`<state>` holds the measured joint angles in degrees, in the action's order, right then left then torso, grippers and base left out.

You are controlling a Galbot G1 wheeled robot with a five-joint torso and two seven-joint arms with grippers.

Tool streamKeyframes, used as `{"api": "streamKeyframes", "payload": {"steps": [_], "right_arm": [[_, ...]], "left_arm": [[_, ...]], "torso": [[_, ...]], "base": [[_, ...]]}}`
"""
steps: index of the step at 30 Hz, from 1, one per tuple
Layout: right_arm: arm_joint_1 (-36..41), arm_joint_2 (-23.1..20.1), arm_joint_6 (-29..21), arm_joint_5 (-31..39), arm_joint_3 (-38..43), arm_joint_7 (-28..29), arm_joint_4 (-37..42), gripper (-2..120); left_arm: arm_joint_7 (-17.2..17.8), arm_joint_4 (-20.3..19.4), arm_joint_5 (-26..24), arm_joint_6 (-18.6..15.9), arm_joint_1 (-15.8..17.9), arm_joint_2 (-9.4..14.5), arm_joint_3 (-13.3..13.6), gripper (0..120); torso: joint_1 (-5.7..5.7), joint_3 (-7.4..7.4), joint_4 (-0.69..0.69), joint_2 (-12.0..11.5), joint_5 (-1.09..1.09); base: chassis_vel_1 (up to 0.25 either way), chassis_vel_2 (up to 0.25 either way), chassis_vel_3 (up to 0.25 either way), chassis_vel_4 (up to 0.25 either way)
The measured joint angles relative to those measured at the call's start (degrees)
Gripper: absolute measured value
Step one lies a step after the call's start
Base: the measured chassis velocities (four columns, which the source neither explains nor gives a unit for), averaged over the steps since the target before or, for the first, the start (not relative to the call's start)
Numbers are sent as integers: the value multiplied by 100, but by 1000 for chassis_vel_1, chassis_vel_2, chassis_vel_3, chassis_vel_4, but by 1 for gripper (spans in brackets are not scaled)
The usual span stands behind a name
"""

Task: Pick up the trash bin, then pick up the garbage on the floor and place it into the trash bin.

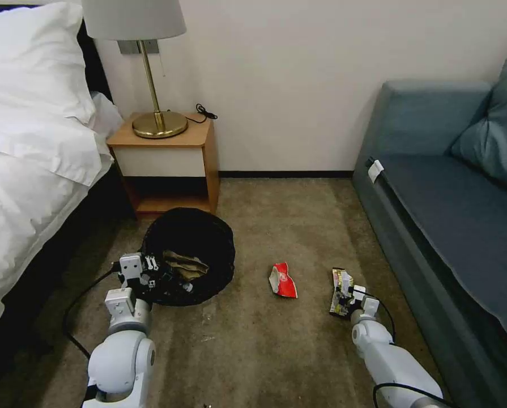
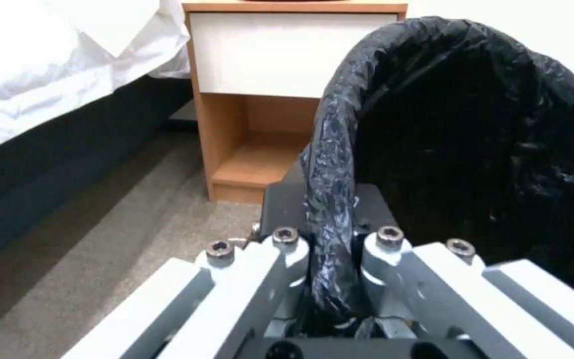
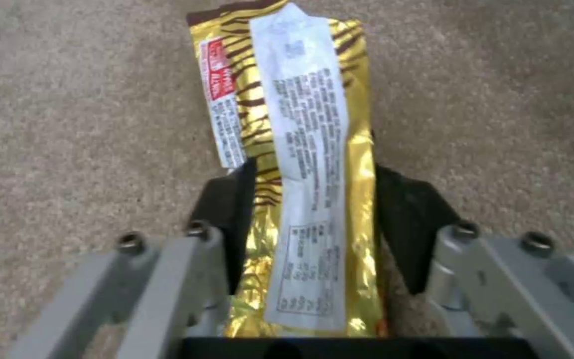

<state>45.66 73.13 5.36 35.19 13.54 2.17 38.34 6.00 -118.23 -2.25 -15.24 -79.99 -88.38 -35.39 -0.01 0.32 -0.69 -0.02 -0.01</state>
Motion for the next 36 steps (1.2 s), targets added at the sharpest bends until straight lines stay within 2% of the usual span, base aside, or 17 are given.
{"api": "streamKeyframes", "payload": {"steps": [2,3,5,7,9,23,36], "right_arm": [[-1,0,32,-28,16,-14,-36,28],[-1,0,32,-28,16,-14,-36,28],[-5,7,60,-65,33,-27,-61,16],[-6,7,65,-70,36,-28,-62,14],[-6,3,82,-86,40,-35,-63,1],[-2,-12,163,-156,61,-66,-14,0],[424,-287,229,-117,112,33,1166,0]], "left_arm": [[0,0,-10,2,3,6,-3,5],[0,0,-10,2,3,6,-3,5],[1,1,-16,14,15,8,-5,5],[1,2,-17,15,17,8,-5,5],[1,12,-19,18,24,6,-2,5],[1,34,-20,39,38,-8,6,5],[11,121,-55,65,41,-8,13,5]], "torso": [[0,0,0,0,0],[0,0,0,0,0],[0,0,0,0,0],[0,0,0,0,0],[0,0,0,0,0],[0,0,0,0,0],[0,0,0,0,1]], "base": [[0,0,0,0],[0,0,0,0],[0,0,0,0],[0,0,0,0],[0,0,0,0],[0,0,0,0],[0,0,0,0]]}}
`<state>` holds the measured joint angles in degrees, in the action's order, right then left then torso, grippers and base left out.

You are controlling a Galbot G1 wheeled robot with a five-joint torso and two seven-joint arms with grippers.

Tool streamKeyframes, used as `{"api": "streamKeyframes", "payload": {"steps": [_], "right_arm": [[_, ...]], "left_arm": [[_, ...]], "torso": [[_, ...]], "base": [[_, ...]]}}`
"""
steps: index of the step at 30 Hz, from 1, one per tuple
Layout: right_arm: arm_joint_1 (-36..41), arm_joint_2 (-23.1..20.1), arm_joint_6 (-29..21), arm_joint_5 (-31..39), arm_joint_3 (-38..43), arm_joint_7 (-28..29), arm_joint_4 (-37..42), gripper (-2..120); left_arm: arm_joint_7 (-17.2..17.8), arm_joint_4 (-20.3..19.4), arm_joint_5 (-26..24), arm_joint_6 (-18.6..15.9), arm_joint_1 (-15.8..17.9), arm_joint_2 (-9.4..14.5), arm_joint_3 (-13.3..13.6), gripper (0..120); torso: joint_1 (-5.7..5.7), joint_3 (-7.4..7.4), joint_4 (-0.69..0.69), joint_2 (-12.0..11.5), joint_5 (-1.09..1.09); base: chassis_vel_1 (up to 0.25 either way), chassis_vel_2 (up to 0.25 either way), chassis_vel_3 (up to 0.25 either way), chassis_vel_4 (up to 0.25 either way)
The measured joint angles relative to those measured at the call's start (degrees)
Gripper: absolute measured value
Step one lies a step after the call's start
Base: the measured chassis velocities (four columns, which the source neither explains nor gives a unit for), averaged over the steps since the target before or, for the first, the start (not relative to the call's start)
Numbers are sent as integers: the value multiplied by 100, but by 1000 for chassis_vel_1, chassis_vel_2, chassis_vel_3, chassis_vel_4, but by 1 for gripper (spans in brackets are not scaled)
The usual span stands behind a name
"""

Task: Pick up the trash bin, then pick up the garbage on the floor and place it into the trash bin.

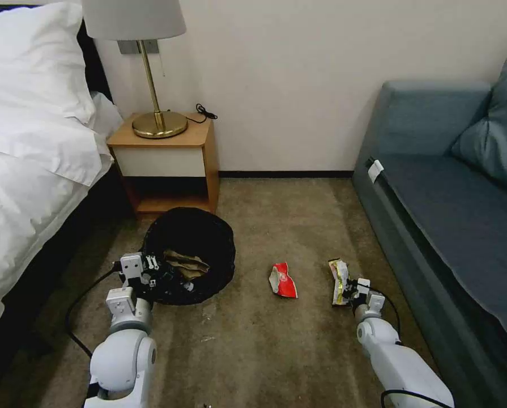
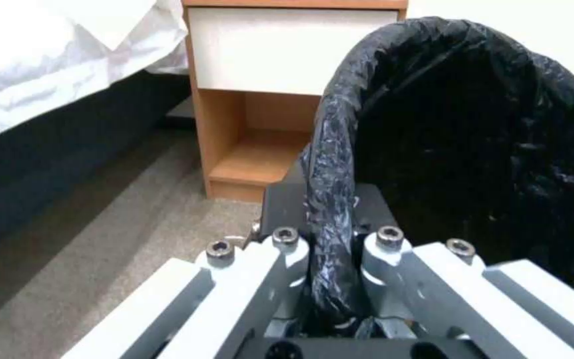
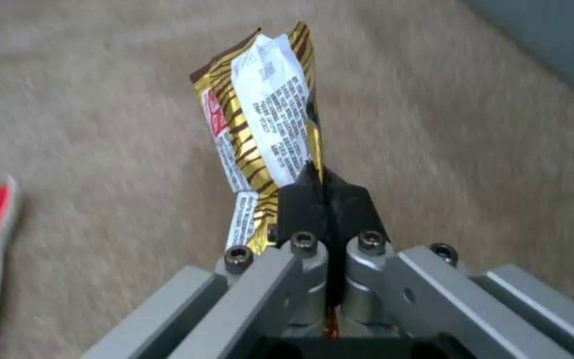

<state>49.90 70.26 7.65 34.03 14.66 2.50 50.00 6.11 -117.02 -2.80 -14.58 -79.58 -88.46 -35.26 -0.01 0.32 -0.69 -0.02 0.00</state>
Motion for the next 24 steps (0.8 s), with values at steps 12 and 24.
{"api": "streamKeyframes", "payload": {"steps": [12,24], "right_arm": [[386,-210,373,-550,5,17,1590,0],[186,-334,507,-742,-915,177,3414,0]], "left_arm": [[29,213,-78,42,128,2,47,5],[57,342,-78,30,228,1,274,5]], "torso": [[0,0,0,0,-1],[0,0,1,0,-2]], "base": [[0,0,0,0],[0,0,0,0]]}}
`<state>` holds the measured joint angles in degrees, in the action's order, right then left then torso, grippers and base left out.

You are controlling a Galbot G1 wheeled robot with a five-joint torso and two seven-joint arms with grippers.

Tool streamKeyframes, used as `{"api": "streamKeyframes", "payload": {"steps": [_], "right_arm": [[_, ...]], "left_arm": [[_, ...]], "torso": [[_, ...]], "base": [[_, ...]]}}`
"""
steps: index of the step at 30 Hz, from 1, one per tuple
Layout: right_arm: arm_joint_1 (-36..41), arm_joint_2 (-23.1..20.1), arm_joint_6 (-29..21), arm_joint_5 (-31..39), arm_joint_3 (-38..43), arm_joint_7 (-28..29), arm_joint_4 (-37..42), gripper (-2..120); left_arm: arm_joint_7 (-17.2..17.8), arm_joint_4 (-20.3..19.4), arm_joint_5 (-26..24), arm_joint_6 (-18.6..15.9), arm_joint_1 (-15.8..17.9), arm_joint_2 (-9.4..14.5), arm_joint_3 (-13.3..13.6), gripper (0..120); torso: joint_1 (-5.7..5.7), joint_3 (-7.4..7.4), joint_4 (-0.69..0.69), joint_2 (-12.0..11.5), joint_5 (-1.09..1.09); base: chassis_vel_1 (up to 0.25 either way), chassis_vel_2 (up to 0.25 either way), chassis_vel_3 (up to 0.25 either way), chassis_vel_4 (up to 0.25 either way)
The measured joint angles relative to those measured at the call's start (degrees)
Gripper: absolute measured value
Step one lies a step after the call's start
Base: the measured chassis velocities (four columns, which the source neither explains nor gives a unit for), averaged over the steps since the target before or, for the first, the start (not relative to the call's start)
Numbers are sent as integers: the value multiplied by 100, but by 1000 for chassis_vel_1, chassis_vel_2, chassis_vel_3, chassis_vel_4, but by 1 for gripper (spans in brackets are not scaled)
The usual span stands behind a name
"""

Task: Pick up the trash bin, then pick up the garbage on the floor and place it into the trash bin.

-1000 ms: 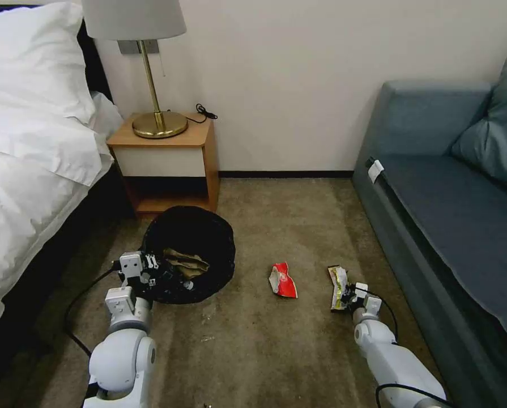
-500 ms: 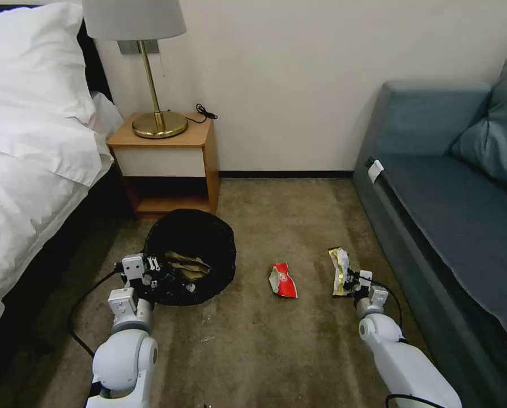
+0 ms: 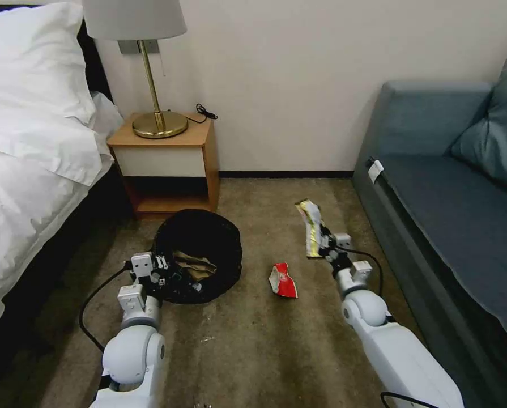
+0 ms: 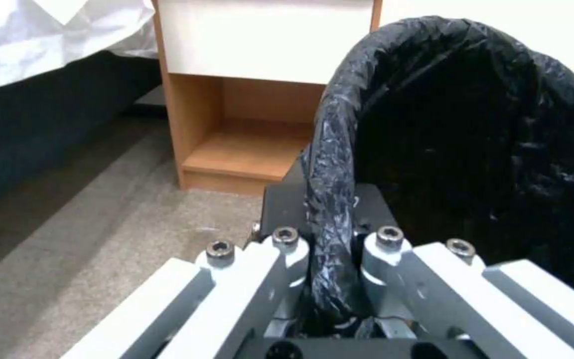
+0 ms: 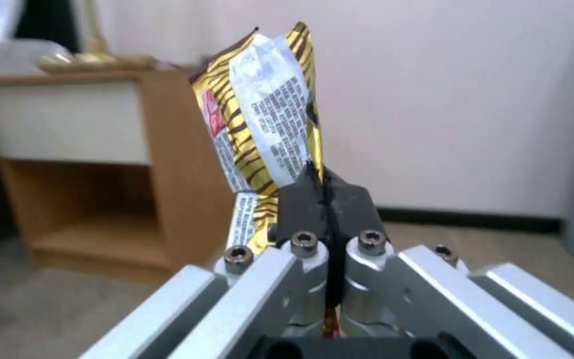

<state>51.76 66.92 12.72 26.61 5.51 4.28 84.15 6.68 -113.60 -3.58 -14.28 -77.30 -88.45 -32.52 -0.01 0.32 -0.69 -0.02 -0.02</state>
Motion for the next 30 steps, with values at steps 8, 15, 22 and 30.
{"api": "streamKeyframes", "payload": {"steps": [8,15,22,30], "right_arm": [[-304,-24,-19,91,-785,86,534,0],[-552,6,-89,136,-1325,180,960,0],[-599,77,-221,146,-1660,265,1284,0],[-706,319,-232,103,-1989,284,1122,0]], "left_arm": [[9,36,7,0,24,14,35,5],[9,47,49,0,42,-8,80,5],[9,59,110,3,26,-46,125,5],[9,76,174,17,42,-125,178,5]], "torso": [[0,0,0,0,0],[0,0,0,0,0],[0,0,-1,0,0],[0,0,0,0,0]], "base": [[0,0,0,0],[0,0,0,0],[0,0,0,0],[0,0,0,0]]}}
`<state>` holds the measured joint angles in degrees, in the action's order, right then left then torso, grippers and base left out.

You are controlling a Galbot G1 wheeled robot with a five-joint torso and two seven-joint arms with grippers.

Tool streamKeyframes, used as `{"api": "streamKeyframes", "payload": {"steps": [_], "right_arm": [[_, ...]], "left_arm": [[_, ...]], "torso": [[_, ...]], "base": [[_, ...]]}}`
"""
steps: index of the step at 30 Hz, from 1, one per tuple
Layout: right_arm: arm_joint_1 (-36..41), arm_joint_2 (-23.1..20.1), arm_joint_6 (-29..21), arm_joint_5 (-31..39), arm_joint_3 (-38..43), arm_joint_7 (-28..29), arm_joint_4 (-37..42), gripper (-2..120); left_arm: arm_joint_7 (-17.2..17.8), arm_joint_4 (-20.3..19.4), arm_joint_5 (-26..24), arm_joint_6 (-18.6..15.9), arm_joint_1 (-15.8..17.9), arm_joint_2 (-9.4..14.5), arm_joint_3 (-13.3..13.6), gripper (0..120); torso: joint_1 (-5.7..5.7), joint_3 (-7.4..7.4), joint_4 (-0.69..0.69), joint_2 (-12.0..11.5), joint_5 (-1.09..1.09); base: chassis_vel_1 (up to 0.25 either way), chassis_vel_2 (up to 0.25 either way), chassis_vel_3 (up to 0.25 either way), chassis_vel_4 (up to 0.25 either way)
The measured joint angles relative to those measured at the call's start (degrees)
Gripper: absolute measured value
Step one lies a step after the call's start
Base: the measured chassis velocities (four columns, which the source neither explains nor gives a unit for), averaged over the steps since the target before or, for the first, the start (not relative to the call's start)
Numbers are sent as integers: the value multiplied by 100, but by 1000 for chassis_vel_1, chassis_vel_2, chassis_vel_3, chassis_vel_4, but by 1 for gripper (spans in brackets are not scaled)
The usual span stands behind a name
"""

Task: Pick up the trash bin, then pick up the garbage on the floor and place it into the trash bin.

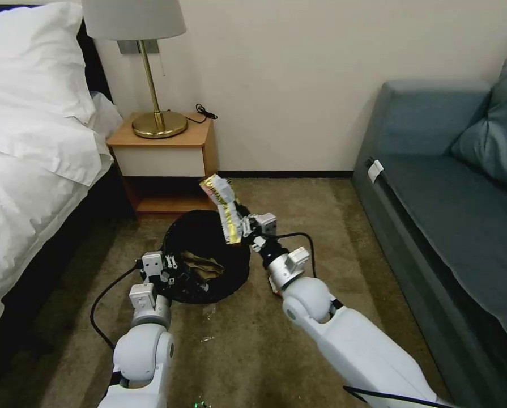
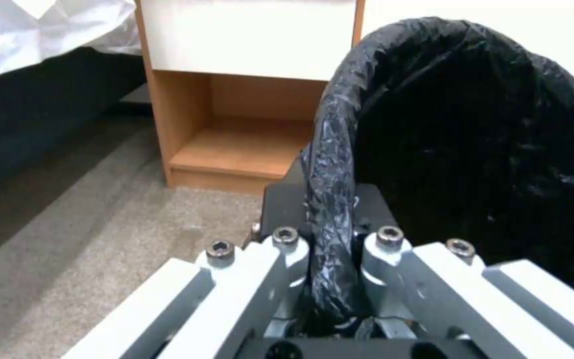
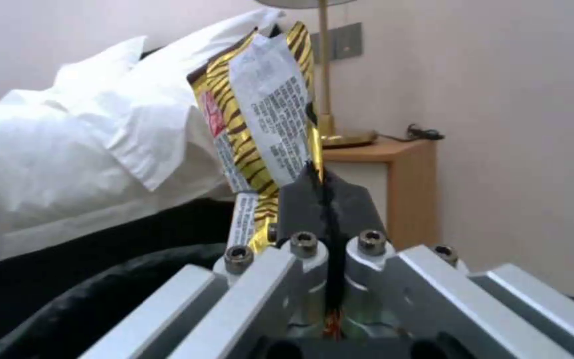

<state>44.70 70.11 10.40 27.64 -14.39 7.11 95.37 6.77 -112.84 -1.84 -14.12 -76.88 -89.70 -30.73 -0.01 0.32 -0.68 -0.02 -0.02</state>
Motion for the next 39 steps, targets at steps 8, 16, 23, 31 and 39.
{"api": "streamKeyframes", "payload": {"steps": [8,16,23,31,39], "right_arm": [[55,60,63,-89,-144,34,-260,0],[228,117,95,-198,-218,44,-351,5],[294,102,95,-224,-196,30,-349,31],[264,108,94,-240,-50,19,-309,59],[66,31,-96,-138,527,329,-350,89]], "left_arm": [[3,-46,0,0,5,-36,42,5],[11,-57,0,-1,7,-56,59,5],[15,-48,-3,-6,19,-64,69,5],[23,-14,-6,-20,84,-72,76,5],[26,21,-38,-1,83,-47,-47,5]], "torso": [[0,0,-1,0,0],[0,0,-1,0,1],[0,0,-1,0,0],[0,0,-1,0,1],[0,0,-1,0,1]], "base": [[0,0,0,0],[0,0,0,0],[0,0,0,0],[0,0,0,0],[0,0,0,0]]}}
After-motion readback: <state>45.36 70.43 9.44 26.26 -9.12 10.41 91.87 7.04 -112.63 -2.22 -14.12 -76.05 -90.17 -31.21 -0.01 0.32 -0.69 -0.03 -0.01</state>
